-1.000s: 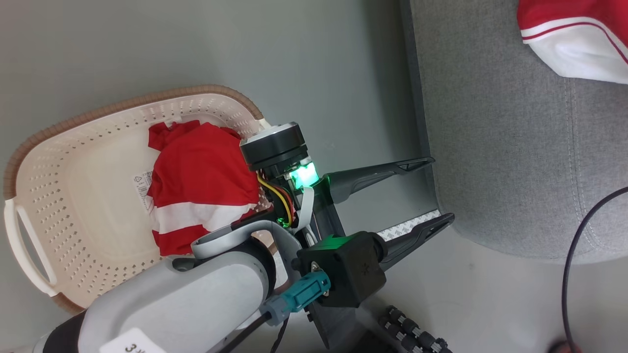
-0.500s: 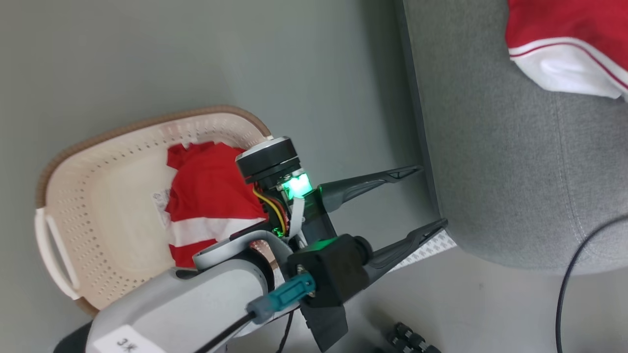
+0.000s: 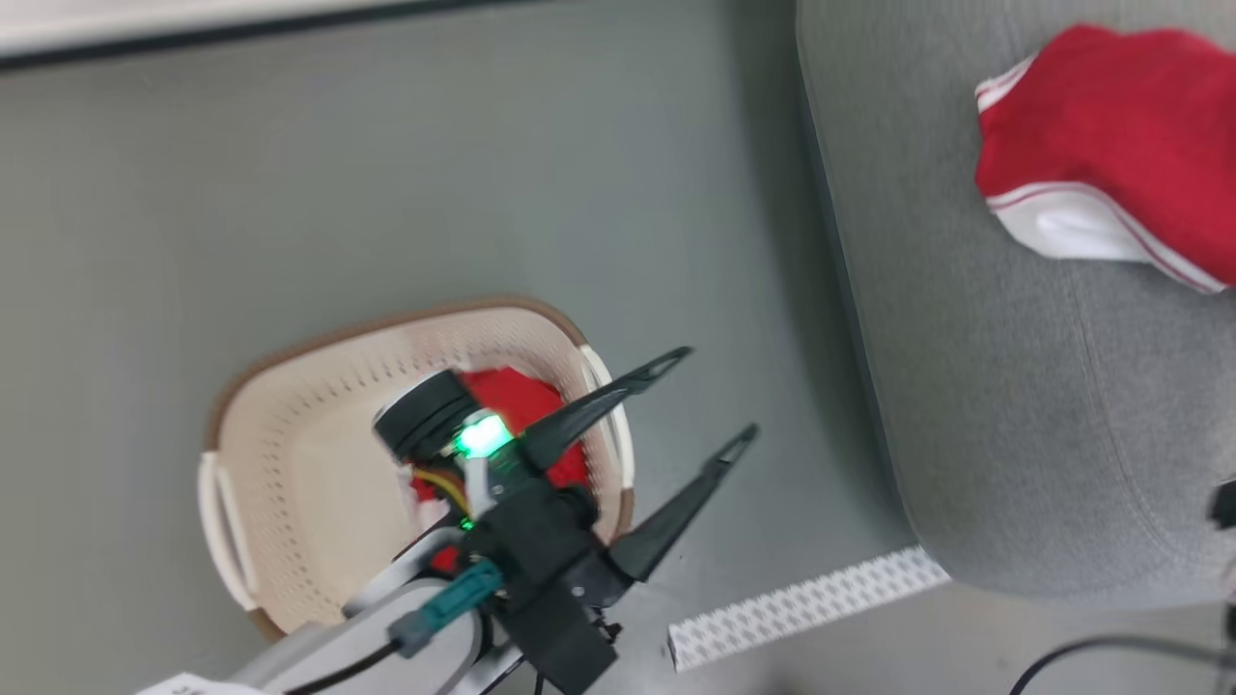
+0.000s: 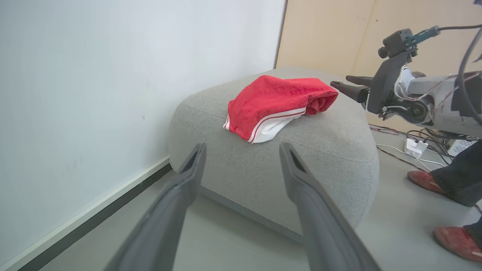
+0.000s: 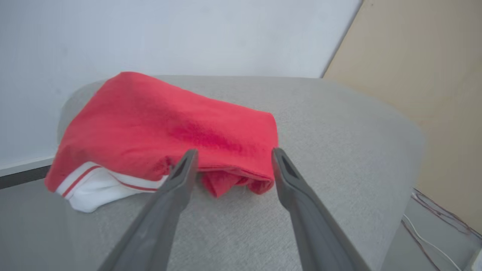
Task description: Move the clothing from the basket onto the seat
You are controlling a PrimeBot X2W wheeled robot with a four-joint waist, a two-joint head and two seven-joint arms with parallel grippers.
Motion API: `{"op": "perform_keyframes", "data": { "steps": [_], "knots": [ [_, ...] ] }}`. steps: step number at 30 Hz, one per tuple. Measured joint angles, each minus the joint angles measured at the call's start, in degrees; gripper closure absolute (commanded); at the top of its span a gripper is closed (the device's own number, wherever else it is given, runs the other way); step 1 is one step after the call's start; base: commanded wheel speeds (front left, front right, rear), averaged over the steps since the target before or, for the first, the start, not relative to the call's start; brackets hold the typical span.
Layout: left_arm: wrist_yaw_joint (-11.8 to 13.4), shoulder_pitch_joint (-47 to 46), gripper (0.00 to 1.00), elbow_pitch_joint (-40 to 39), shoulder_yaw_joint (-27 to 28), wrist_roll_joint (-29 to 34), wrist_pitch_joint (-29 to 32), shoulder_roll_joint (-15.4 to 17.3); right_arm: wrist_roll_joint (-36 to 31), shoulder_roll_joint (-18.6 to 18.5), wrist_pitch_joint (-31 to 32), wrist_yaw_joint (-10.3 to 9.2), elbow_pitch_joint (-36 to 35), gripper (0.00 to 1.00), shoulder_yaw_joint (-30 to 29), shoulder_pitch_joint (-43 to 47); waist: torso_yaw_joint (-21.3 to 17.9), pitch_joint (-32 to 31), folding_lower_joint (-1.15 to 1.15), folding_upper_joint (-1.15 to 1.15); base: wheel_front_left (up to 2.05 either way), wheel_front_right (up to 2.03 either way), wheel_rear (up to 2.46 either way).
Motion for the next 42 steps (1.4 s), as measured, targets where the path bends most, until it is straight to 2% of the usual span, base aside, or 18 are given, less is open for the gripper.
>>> {"op": "perform_keyframes", "data": {
  "steps": [1,5,15,21,25,33,36,38,42],
  "knots": [
    [0.0,0.0,0.00,0.0,0.0,0.0,0.0,0.0,0.0,0.0,0.0,0.00,0.0,0.00,0.0,0.0,0.0,0.0,0.00,0.00,0.00,0.00,0.00],
    [2.2,3.4,0.00,2.1,1.6,-1.8,-2.9,-0.1,3.3,0.4,0.0,0.00,-4.5,0.00,8.3,4.5,1.6,-3.6,0.00,0.00,0.00,0.00,0.00],
    [7.7,11.9,0.00,5.0,7.6,-5.6,-6.4,-1.2,9.0,-2.9,0.0,0.00,-10.9,0.00,22.9,10.0,7.4,-11.5,0.00,0.00,0.00,0.00,0.00],
    [11.1,19.0,0.00,4.7,13.3,-6.2,-6.7,-1.9,12.3,-3.6,0.0,0.00,-12.8,0.00,31.3,13.1,10.9,-16.4,0.00,-0.01,0.00,0.00,0.00],
    [13.7,25.3,0.00,3.9,19.1,-5.2,-6.6,-2.9,16.1,-3.5,0.0,0.00,-14.2,0.00,36.6,15.7,12.9,-20.1,0.00,-0.01,0.00,0.00,0.00],
    [15.3,37.4,0.00,3.5,28.7,-1.4,-6.7,-4.2,19.8,-3.3,0.0,0.00,-16.1,0.00,44.6,20.9,16.0,-27.5,0.00,0.00,0.00,0.00,0.00],
    [15.1,41.2,0.00,3.5,31.9,-0.8,-6.7,-5.3,19.2,-2.7,0.0,0.00,-17.0,0.00,45.2,22.5,16.9,-29.8,-0.01,0.00,0.00,0.00,0.00],
    [14.6,43.5,0.00,3.2,33.9,-0.2,-6.7,-6.3,18.0,-2.1,0.0,0.00,-17.7,0.00,45.0,23.9,17.4,-31.1,0.00,0.00,0.00,0.00,0.00],
    [11.9,47.7,0.00,2.7,36.7,2.5,-6.7,-7.8,15.2,-1.4,0.0,0.00,-17.4,0.00,45.1,27.2,18.1,-33.5,0.00,0.00,0.00,0.00,0.00]
  ]
}}
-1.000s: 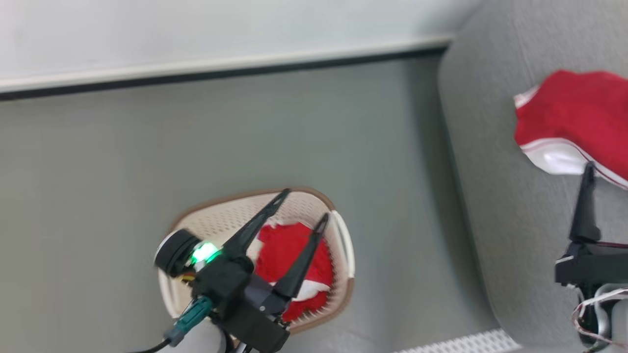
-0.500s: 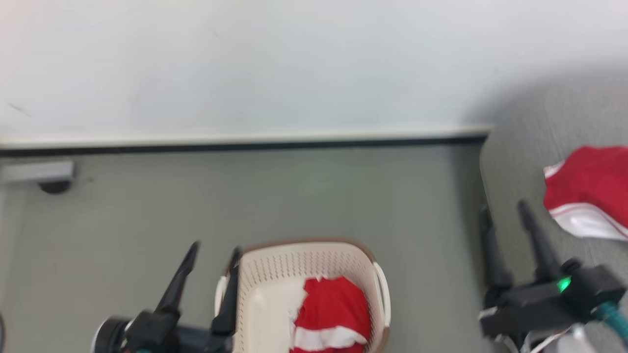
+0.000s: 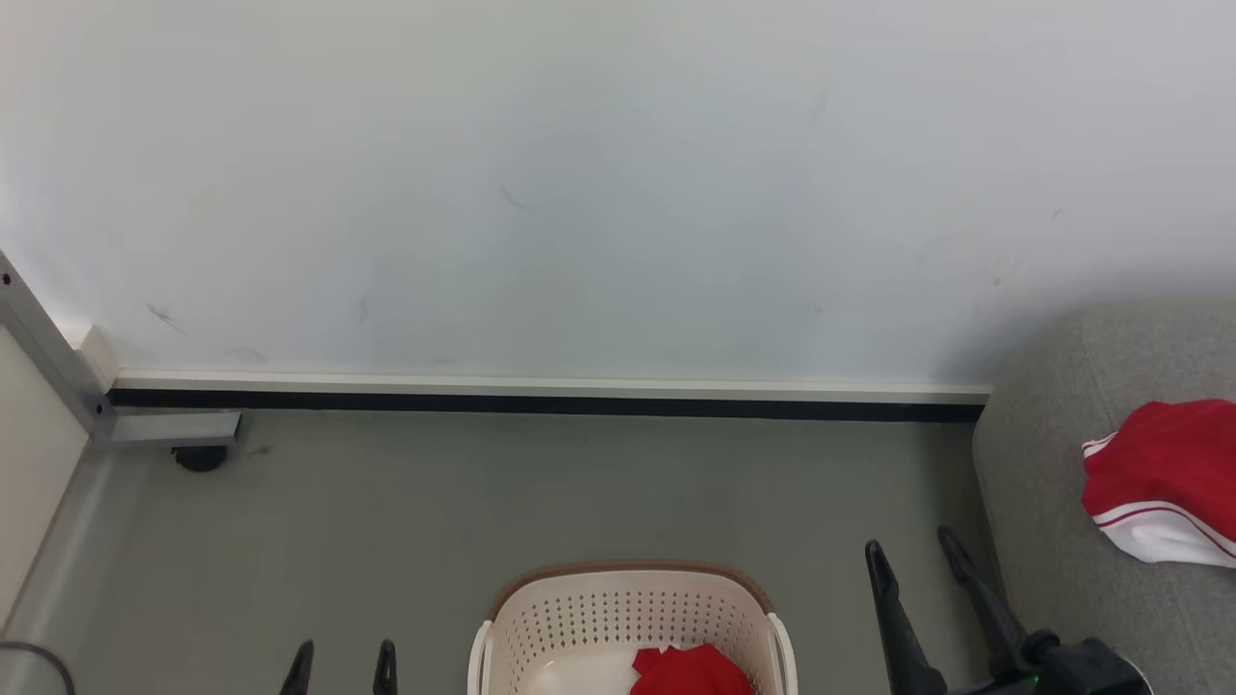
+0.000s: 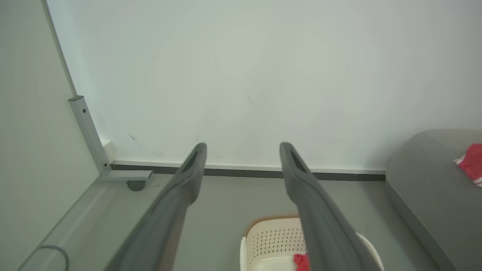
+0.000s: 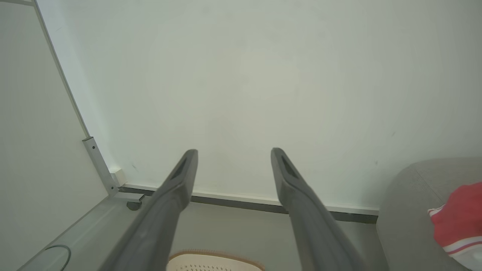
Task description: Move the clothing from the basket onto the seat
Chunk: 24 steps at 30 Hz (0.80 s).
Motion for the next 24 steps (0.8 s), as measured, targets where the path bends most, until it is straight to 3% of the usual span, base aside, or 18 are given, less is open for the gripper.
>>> {"op": "perform_keyframes", "data": {
  "steps": [2,9,24],
  "knots": [
    [-2.3,2.9,0.00,1.4,1.0,1.9,0.0,-0.9,-1.3,0.0,0.0,0.00,1.0,0.00,0.2,2.1,0.2,-1.4,0.00,0.00,0.00,0.00,0.00],
    [-6.7,4.3,0.00,2.0,3.0,6.0,0.0,-3.7,-2.0,1.3,0.0,0.00,3.1,0.00,-1.1,6.1,0.5,-3.0,0.01,0.00,0.00,0.00,0.00],
    [-11.6,5.8,0.00,2.2,7.5,9.7,0.0,-7.9,-1.5,1.6,0.0,0.00,3.4,0.00,-1.7,6.2,-0.8,-3.1,0.01,0.01,0.00,0.00,0.00]
  ]
}}
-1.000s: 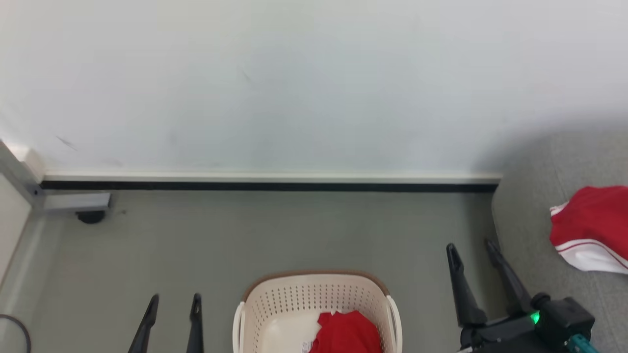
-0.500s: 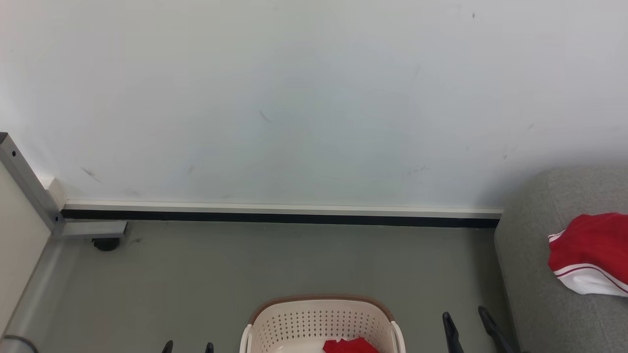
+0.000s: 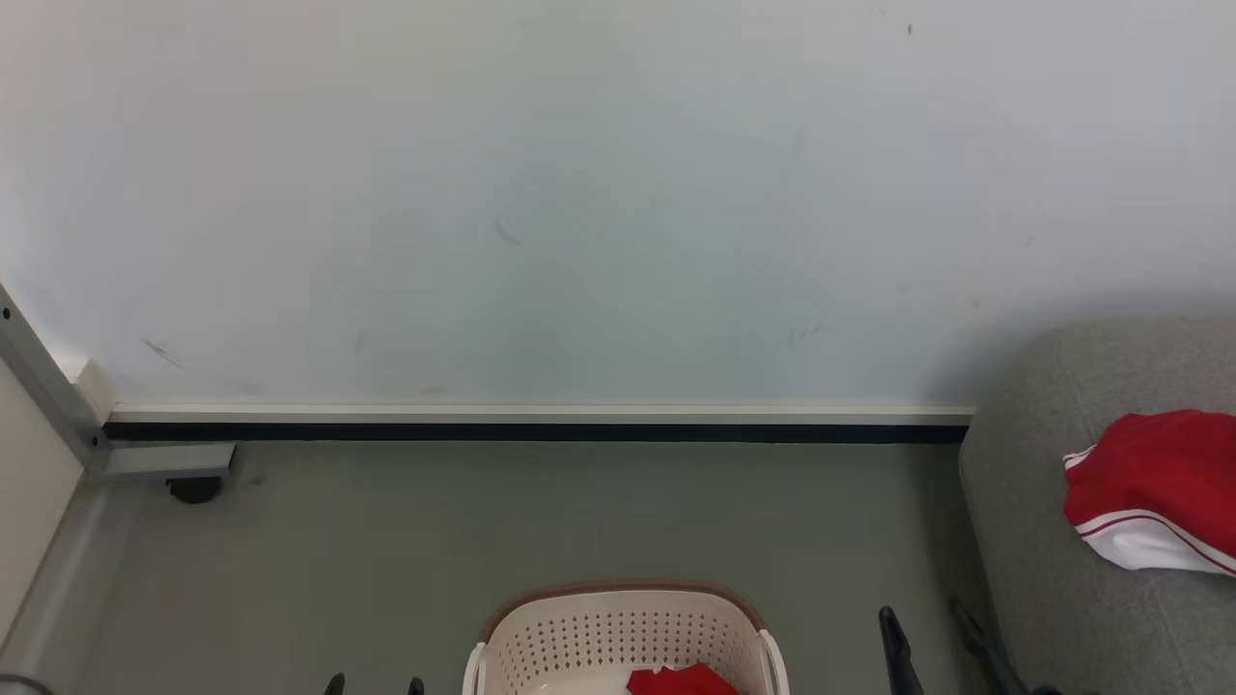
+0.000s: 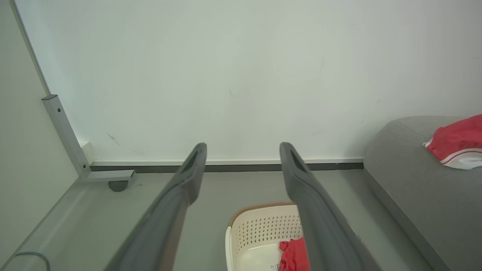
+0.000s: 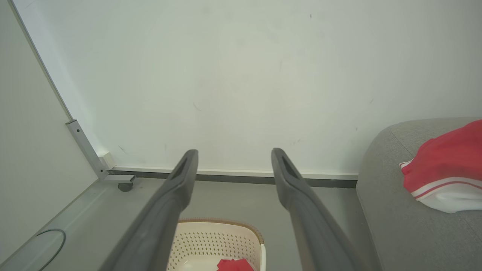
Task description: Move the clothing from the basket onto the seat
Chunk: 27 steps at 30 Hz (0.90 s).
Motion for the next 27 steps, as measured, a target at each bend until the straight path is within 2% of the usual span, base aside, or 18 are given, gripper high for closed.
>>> {"op": "perform_keyframes", "data": {
  "steps": [15,22,27],
  "knots": [
    [-3.8,-1.0,0.00,2.2,1.5,0.6,0.0,-1.7,0.5,0.3,0.0,0.00,-1.1,0.00,-1.6,-0.3,-0.4,1.9,0.00,0.00,0.00,0.00,0.00],
    [-8.0,-5.6,0.00,11.6,-0.9,-0.5,0.0,-2.2,0.4,0.5,0.0,0.00,-2.9,0.00,-3.1,-2.0,-0.9,5.2,0.00,0.00,0.00,0.00,0.00],
    [-10.3,-14.3,0.00,17.7,-3.8,-0.9,0.0,-2.4,0.1,0.5,0.0,0.00,-5.8,0.00,-3.6,-6.9,-1.2,9.9,0.01,0.00,0.00,0.00,0.00]
  ]
}}
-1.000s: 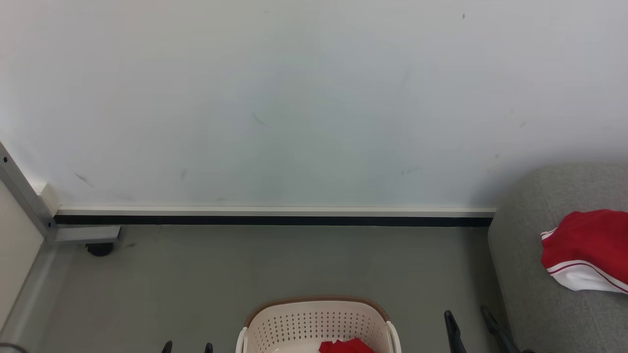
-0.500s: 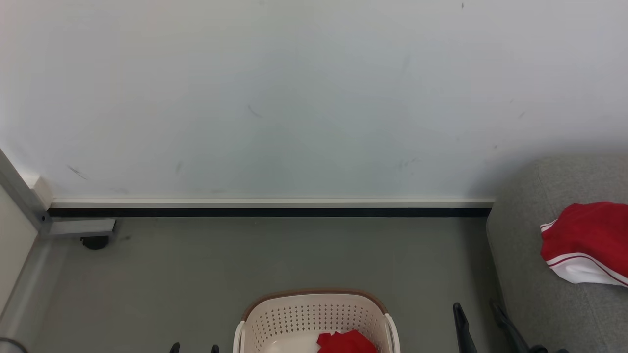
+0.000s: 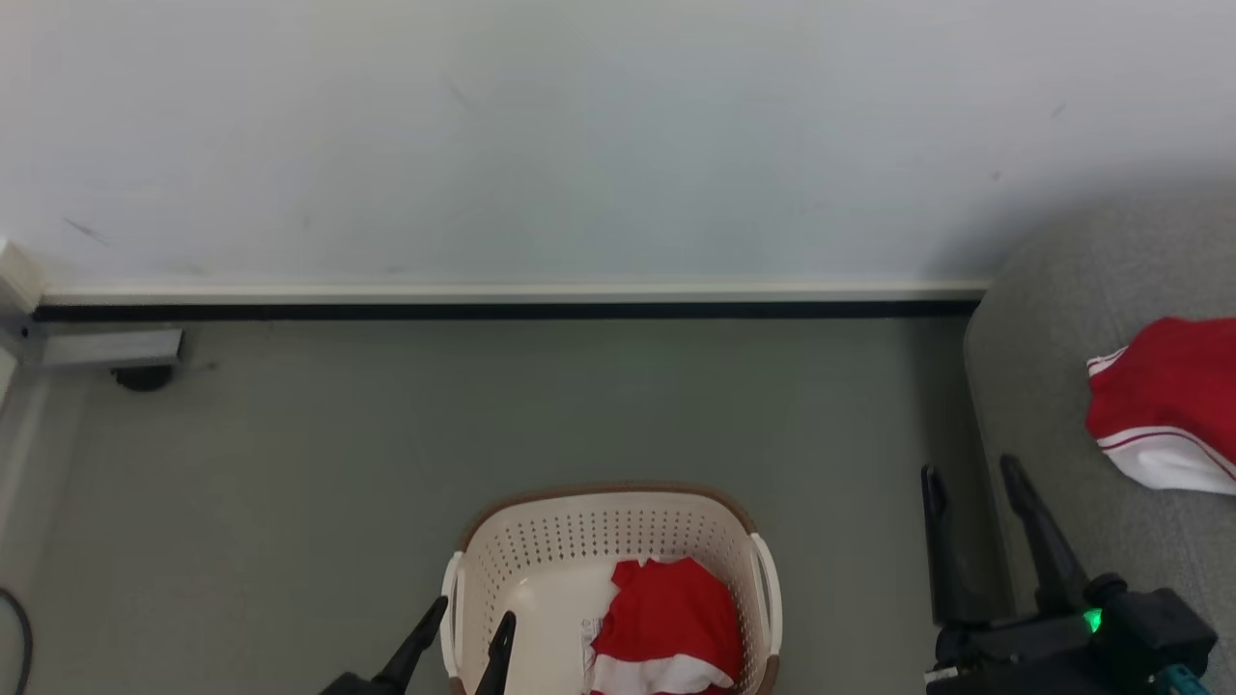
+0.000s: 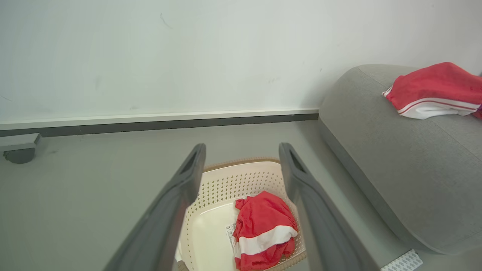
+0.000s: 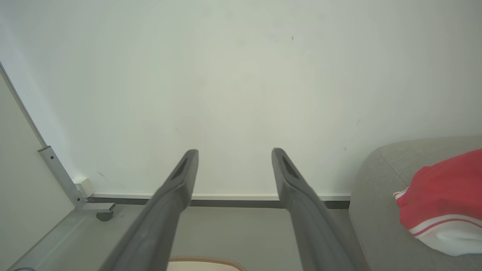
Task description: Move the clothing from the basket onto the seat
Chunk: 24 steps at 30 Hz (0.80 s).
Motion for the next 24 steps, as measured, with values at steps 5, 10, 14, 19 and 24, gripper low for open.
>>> {"op": "perform_keyframes", "data": {
  "steps": [5,10,14,19,24],
  "knots": [
    [-1.5,-7.9,0.00,6.1,-2.3,-0.6,0.0,0.0,-0.3,0.2,0.0,0.00,-3.8,0.00,-0.8,-5.2,-0.5,5.8,0.00,0.00,0.00,0.00,0.00],
    [-2.1,-16.1,0.00,11.1,-5.6,-0.3,0.0,1.2,-0.4,0.1,0.0,0.00,-6.5,0.00,-0.3,-10.4,-1.3,12.1,0.01,0.00,0.00,0.00,0.00],
    [-2.4,-22.6,0.00,15.2,-9.9,0.1,0.0,2.7,-0.5,0.1,0.0,0.00,-8.3,0.00,0.4,-14.7,-2.2,17.2,0.01,0.01,0.00,0.00,0.00],
    [-2.4,-31.2,0.00,21.1,-17.1,-0.7,0.1,4.2,-0.7,0.5,0.0,0.00,-9.9,0.00,0.9,-19.2,-3.4,23.7,0.01,0.01,0.00,0.00,0.00],
    [-2.4,-39.1,0.00,27.7,-23.6,-3.0,2.0,5.0,-0.9,1.0,0.0,0.00,-10.9,0.00,2.2,-22.6,-4.8,30.0,0.01,0.01,0.00,0.00,0.00]
  ]
}}
